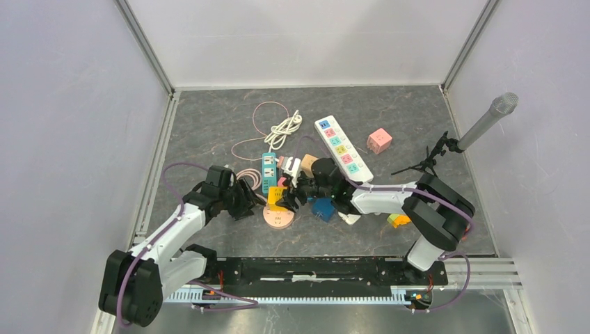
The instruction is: Pull the plug off the socket
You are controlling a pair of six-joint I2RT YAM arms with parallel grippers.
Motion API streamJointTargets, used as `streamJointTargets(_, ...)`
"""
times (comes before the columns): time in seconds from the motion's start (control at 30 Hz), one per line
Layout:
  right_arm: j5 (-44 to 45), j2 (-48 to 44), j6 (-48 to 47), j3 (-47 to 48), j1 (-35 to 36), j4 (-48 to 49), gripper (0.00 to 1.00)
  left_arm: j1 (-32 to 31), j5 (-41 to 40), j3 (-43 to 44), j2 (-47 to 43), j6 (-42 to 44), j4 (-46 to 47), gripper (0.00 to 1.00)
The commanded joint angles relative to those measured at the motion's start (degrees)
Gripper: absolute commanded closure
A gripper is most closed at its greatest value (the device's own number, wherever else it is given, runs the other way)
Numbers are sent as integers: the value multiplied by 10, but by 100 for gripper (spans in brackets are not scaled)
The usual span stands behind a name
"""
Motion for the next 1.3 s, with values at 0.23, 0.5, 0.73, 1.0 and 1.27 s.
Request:
streamJointTargets(0.23,-29,49,-59,63,4,-32,26,0,0,6,-3,22,1,40)
streamJointTargets(0.5,-45,62,-52,68,4,-22,34,0,-14,7,-14,24,-10,43)
streamJointTargets(0.73,-6,45,26,22,16,101,76,0,-23,5,-19,25,-19,46)
streamJointTargets(1.0,144,36,52,1,72,133,91,1,-30,15,-19,39,-41,48)
streamJointTargets(1.27,190,58,83,34,85,106,97,0,27,-42,-13,-1,4,56)
